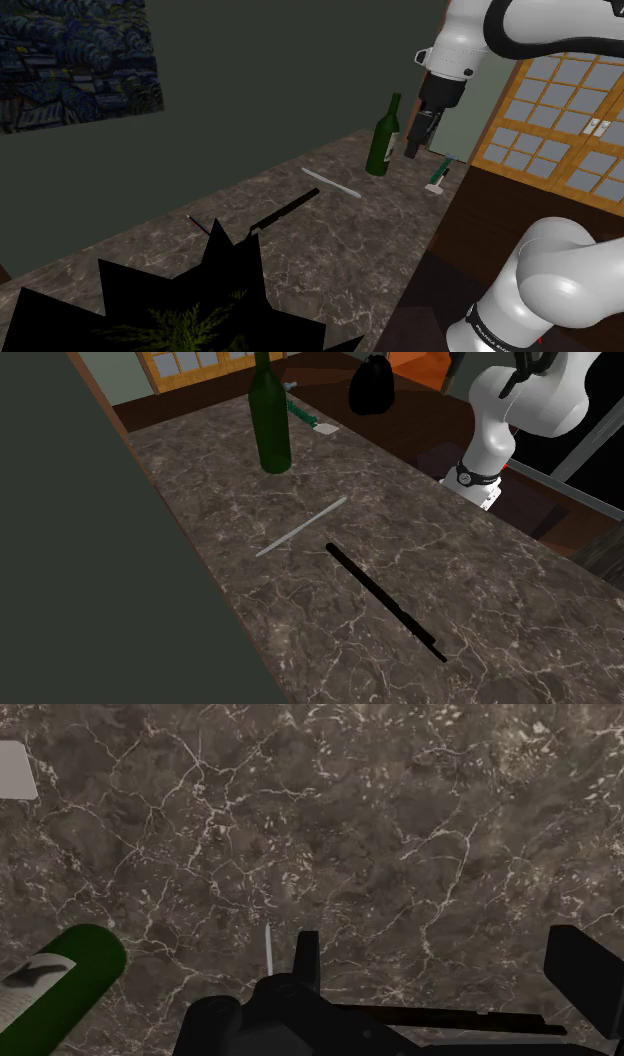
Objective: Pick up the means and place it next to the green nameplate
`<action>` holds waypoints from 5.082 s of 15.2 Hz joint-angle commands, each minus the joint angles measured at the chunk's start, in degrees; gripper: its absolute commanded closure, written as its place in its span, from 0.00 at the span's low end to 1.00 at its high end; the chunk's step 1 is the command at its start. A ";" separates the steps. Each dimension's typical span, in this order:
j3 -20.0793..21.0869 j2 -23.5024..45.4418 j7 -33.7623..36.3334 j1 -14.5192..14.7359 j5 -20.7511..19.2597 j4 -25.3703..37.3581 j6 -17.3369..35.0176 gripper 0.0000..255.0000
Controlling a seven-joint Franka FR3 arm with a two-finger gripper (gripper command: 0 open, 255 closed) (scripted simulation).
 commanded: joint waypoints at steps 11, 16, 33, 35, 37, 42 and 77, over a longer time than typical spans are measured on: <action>-3.53 19.34 -3.15 -1.83 -1.50 2.44 14.33 0.00; -5.08 30.15 -4.74 -2.50 -1.53 6.46 19.83 0.00; -7.48 58.29 -8.97 -4.35 0.75 20.92 30.33 0.00; -7.46 58.96 -9.02 -4.37 0.82 20.16 31.74 0.00; -7.46 59.15 -9.03 -4.38 0.84 19.94 32.15 0.00; -7.46 59.16 -9.03 -4.38 0.84 19.95 32.15 0.00; -7.55 52.81 -8.73 -4.25 0.23 30.79 15.00 1.00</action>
